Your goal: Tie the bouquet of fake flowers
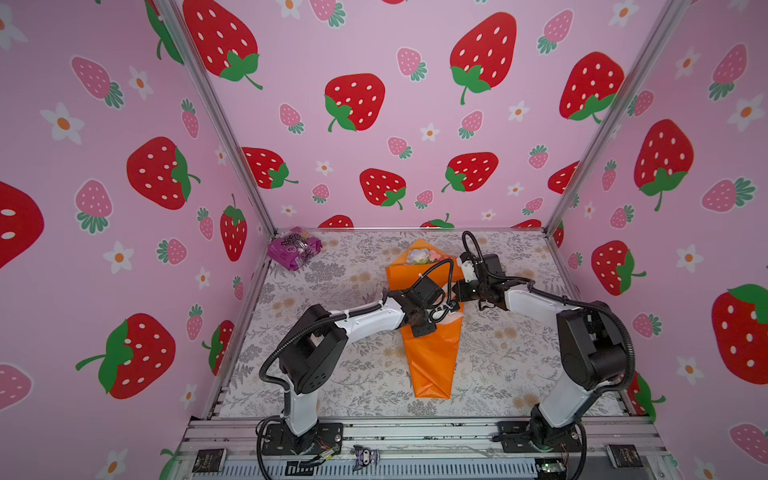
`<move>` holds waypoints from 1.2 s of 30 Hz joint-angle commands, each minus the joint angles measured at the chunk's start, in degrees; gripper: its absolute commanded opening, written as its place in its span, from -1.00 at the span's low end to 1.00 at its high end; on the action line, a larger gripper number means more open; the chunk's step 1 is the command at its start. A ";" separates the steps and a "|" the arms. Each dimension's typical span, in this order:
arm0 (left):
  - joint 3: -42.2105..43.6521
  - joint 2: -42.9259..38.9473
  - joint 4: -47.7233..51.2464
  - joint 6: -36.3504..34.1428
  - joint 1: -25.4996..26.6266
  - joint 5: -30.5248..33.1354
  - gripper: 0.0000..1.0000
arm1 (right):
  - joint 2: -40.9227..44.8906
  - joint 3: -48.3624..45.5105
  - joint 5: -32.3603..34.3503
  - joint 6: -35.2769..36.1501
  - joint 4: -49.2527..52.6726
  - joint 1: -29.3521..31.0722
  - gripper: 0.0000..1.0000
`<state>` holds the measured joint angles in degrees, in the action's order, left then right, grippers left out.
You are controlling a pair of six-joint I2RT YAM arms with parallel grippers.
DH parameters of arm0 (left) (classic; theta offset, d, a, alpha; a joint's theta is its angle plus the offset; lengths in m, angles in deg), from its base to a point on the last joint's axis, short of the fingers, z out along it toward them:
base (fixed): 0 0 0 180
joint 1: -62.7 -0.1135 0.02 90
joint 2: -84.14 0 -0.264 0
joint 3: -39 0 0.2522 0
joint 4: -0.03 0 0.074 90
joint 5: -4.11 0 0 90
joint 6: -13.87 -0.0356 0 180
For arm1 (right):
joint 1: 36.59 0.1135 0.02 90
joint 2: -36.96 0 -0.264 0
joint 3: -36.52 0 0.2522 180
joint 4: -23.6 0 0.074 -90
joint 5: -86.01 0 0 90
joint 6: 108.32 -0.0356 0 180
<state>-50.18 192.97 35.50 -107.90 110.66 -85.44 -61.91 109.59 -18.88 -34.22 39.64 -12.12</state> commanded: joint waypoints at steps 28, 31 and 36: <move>3.70 -6.71 -5.19 3.07 -0.77 2.87 -1.00 | -0.65 -4.11 -16.88 6.99 -1.77 -0.87 -0.91; 4.97 -7.80 -6.97 4.32 -0.94 4.12 -1.00 | -0.91 -3.38 -19.67 10.45 2.08 -0.83 -0.91; 4.41 -7.35 -7.07 5.63 -1.26 5.88 -1.00 | -3.28 0.16 -23.32 17.82 12.13 -0.74 -0.92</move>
<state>-45.52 185.80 29.69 -103.38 109.79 -81.11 -63.02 107.21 -37.79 -23.42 44.02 -12.73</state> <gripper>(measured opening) 0.041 0.046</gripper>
